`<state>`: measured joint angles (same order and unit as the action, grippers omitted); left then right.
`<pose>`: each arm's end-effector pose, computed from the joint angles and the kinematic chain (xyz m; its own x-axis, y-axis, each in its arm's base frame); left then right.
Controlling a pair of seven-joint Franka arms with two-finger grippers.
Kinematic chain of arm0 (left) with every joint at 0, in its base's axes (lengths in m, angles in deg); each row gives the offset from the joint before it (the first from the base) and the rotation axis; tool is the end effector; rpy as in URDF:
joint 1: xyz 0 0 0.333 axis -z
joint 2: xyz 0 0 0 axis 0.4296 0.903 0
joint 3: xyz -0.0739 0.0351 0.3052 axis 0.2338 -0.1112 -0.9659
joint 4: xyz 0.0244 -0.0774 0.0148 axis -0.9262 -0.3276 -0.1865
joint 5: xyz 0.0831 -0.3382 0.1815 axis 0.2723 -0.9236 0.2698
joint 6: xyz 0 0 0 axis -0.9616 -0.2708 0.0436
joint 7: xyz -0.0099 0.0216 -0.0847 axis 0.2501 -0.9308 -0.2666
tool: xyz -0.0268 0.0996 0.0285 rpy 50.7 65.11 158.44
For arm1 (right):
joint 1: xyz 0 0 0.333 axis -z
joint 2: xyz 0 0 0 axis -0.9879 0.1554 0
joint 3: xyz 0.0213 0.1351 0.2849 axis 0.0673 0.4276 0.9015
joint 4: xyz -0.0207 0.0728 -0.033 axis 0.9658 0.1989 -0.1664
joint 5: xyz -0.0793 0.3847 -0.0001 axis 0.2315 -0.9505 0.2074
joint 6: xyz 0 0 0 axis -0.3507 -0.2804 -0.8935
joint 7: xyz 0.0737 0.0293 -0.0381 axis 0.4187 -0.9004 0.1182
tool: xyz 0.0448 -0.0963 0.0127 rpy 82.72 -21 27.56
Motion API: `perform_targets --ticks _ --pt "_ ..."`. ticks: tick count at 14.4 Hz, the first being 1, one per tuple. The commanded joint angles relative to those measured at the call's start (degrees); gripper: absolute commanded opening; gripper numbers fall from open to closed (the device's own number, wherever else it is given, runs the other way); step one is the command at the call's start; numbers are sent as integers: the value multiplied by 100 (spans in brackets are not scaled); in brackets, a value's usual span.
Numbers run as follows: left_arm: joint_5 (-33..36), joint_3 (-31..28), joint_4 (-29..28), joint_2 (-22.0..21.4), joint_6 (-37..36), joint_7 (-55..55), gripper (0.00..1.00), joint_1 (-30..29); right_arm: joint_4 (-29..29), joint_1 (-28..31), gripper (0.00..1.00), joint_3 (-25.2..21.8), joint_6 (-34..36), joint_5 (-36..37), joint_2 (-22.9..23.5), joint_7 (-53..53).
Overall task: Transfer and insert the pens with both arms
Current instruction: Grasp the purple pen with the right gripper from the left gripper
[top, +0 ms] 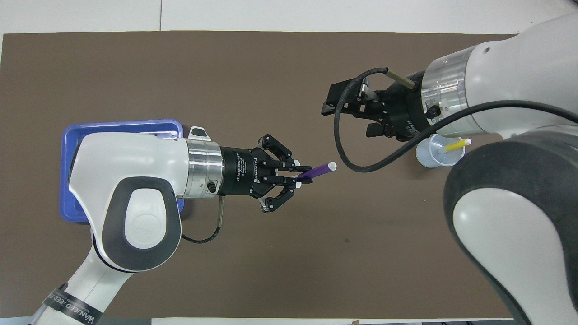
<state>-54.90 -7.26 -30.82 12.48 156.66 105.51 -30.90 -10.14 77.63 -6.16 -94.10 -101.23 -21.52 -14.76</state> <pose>0.4587 -0.3475 0.5082 -0.0683 0.5269 -0.8472 0.9957 -0.0168 -0.0907 0.5578 0.2302 0.6350 0.9600 -0.2736 -0.0595 -0.2666 -0.8288 -0.4919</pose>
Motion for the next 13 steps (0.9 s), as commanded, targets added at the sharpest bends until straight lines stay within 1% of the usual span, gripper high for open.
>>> perform_targets --ticks 1,6,9,12,13 --pt "-279 -76 -200 -222 314 60 0 159 -135 282 100 454 -27 154 -8 70" --pt "-323 -76 -288 -258 447 60 0 221 -276 431 100 1000 237 822 -88 -79" --pt "-341 -76 -288 -258 456 60 0 221 -294 440 98 1018 456 928 -123 -281" --pt "-455 -76 -288 -266 552 59 0 221 -294 440 85 1027 474 928 -123 -291" --pt "-516 -76 -288 -266 613 60 0 221 -286 440 77 1027 474 928 -123 -291"
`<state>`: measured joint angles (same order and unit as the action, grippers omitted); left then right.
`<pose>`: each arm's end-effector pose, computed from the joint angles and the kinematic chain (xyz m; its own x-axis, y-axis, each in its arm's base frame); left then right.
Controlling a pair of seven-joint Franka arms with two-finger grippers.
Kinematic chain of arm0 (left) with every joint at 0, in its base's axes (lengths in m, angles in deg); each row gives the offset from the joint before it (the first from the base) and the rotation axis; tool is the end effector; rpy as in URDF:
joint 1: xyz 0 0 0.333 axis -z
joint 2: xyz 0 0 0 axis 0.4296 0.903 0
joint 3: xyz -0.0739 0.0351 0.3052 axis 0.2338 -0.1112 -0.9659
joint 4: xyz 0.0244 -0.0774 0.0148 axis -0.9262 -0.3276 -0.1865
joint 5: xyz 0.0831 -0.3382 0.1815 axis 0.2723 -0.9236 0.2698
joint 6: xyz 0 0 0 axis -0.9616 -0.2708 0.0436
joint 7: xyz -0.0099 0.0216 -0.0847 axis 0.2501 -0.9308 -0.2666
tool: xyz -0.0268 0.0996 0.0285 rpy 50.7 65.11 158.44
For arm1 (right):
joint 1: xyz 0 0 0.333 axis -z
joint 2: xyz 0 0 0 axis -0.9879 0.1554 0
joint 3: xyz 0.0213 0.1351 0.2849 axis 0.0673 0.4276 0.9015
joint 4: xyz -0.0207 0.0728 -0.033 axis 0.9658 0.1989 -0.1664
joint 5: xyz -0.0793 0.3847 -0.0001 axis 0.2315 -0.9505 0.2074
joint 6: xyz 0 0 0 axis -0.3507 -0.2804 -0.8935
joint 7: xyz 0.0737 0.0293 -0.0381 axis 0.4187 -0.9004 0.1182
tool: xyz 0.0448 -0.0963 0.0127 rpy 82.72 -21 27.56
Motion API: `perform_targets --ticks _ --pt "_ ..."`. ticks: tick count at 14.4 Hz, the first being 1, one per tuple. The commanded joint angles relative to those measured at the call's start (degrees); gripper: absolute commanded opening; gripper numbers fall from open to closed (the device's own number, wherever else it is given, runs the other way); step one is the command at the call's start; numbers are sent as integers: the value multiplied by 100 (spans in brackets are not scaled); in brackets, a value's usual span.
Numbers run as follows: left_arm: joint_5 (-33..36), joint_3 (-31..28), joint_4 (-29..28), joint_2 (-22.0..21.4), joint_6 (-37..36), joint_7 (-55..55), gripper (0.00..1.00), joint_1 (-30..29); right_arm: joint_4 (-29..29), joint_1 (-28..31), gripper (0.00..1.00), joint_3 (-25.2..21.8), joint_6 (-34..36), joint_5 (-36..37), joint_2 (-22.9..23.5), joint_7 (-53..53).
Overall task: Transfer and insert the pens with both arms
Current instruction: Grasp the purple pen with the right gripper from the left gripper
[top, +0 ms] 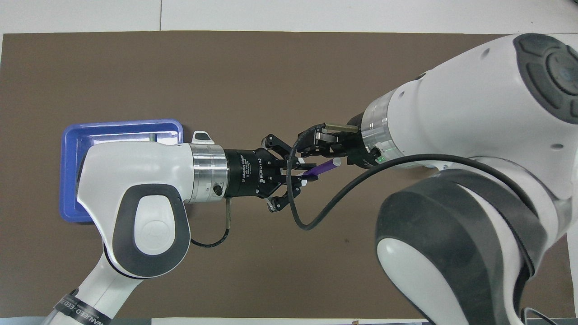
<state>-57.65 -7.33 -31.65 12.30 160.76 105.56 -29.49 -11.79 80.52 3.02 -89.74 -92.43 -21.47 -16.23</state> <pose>0.4563 -0.3521 0.5059 -0.0953 0.5047 -0.8580 0.9954 0.0387 -0.0878 0.5266 0.2759 0.6107 0.9921 -0.1154 -0.0485 -0.1250 -0.9325 -0.3390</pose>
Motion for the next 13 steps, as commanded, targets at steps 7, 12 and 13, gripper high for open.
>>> perform_targets --ticks 7,12,13 --pt "-311 -69 -214 -248 248 55 0 80 -68 150 0 108 118 57 -119 -161" --pt "-338 -69 -223 -300 581 55 99 184 -50 98 0 108 82 206 -110 -161" --pt "-338 -69 -232 -318 765 90 100 246 -50 98 0 108 82 294 -110 -161"
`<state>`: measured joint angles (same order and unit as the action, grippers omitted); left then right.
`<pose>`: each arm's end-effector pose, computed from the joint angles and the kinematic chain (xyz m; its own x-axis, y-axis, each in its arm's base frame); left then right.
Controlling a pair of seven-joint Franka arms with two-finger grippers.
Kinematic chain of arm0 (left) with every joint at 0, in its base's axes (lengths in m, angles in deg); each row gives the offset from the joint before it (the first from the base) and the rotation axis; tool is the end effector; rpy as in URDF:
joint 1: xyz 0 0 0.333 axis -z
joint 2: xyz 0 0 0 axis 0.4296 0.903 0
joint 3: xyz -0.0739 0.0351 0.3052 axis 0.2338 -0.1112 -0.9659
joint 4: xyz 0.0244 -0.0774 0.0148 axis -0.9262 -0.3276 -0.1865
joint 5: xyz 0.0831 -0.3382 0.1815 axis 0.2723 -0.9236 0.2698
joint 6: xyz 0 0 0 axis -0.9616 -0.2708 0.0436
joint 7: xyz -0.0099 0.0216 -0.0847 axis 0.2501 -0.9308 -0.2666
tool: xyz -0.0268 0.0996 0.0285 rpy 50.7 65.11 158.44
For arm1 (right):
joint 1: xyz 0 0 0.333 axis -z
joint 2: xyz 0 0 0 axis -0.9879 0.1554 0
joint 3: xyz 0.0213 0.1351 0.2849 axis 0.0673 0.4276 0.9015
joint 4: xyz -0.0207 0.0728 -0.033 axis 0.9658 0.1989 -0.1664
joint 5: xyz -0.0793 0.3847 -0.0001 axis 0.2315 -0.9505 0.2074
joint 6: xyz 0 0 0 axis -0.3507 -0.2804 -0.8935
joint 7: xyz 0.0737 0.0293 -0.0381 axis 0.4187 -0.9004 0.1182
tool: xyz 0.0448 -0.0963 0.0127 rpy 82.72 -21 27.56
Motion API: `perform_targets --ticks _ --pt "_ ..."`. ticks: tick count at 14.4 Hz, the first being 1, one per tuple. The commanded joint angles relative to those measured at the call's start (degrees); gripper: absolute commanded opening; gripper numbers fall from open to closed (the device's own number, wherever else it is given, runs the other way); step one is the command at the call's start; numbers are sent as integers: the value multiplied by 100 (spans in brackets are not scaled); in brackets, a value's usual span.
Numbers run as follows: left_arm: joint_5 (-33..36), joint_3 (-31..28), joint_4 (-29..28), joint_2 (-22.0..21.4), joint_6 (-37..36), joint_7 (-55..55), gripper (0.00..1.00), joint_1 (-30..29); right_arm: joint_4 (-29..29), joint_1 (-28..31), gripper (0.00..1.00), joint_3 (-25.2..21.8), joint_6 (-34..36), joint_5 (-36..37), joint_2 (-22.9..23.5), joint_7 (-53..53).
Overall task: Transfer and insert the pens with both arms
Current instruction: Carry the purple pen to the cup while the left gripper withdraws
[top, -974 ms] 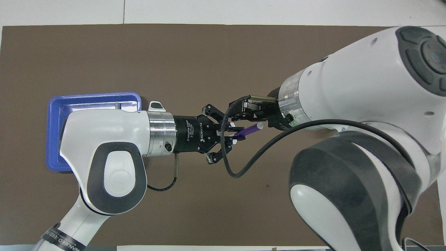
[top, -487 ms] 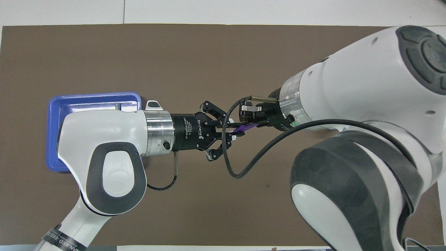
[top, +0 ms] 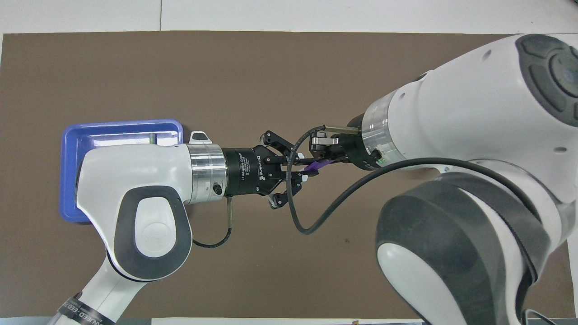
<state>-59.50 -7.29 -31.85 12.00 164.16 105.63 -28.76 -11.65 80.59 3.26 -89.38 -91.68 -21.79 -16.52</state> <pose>0.4566 -0.3533 0.5090 -0.1087 0.4871 -0.8666 0.9932 0.0888 -0.0747 0.5242 0.2763 0.6140 0.9937 -0.1056 -0.0373 -0.1120 -0.9380 -0.3282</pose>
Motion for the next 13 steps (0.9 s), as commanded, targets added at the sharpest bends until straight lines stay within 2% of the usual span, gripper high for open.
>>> perform_targets --ticks 1,6,9,13 --pt "-153 -73 -238 -323 505 204 100 183 -38 100 0 85 37 298 -78 -131" --pt "-153 -91 -282 -359 515 302 100 157 -117 117 0 -38 -7 975 -86 -358" --pt "-153 -91 -282 -359 523 311 100 121 -397 117 0 -599 -24 1020 -209 -1332" --pt "-145 -117 -379 -403 506 320 100 69 -1083 109 0 -1285 -288 1143 -526 -2292"
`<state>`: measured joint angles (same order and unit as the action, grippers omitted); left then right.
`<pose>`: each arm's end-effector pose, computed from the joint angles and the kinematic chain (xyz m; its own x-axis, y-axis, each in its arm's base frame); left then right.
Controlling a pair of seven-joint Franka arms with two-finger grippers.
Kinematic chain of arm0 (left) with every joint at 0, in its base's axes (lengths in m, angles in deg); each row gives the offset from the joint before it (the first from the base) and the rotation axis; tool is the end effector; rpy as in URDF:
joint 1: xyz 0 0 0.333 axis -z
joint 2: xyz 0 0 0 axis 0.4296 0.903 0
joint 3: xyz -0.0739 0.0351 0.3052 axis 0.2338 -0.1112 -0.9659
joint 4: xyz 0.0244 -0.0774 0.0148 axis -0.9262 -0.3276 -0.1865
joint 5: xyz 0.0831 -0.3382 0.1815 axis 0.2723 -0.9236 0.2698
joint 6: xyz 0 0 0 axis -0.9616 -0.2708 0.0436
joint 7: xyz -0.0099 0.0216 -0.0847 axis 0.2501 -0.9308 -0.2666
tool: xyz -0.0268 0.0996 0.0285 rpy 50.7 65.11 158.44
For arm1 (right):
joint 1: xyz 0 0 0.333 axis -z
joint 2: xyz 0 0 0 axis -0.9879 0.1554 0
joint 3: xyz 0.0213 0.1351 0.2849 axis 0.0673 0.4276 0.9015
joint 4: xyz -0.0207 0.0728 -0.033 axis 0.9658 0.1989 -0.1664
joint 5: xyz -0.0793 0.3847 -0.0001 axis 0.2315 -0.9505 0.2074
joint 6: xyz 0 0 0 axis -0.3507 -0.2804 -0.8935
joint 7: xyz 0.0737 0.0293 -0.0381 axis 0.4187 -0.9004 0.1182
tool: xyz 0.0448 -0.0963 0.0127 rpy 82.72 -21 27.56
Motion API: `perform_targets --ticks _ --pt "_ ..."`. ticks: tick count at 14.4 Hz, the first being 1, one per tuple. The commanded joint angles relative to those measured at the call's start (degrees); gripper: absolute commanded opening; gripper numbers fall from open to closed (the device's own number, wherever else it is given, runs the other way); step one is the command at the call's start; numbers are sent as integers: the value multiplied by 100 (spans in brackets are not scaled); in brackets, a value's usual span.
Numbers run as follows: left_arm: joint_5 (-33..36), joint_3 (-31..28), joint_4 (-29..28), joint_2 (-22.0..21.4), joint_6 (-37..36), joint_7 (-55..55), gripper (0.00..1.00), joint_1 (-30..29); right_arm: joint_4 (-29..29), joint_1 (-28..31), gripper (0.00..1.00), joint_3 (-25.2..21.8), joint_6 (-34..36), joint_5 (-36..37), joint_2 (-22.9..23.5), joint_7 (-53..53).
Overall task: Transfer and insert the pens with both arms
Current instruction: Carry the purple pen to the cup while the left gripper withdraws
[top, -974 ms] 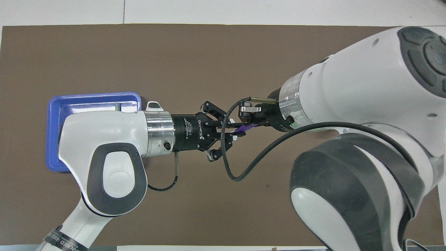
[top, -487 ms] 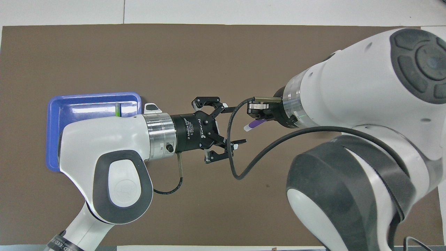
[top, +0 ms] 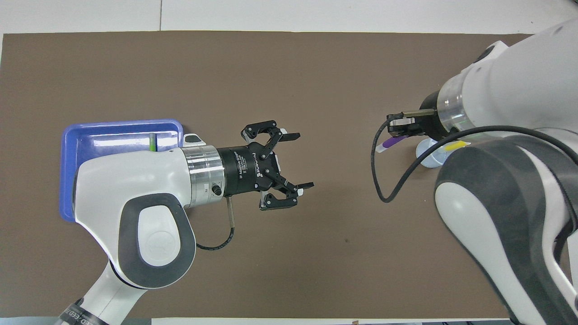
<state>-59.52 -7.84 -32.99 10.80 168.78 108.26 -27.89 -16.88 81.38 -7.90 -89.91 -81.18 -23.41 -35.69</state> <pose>0.4568 -0.3467 0.5112 -0.1478 0.4920 -0.8580 0.9819 0.1769 -0.0677 0.5630 0.1501 0.5802 0.9975 0.0331 0.0619 0.0402 -0.9922 -0.1178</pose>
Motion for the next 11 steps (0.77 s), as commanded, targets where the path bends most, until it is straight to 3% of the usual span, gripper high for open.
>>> perform_targets --ticks 1,8,11 --pt "-125 -70 -360 -335 26 57 100 -80 -683 30 0 -292 -313 93 -408 -498" --pt "-37 -79 -1037 -704 -18 -5 100 -1124 -2466 39 0 -1180 -1832 119 -1075 -2089" --pt "787 -71 -1029 -705 -158 -268 100 -1310 -2757 47 0 -1426 -2176 119 -1085 -2582"
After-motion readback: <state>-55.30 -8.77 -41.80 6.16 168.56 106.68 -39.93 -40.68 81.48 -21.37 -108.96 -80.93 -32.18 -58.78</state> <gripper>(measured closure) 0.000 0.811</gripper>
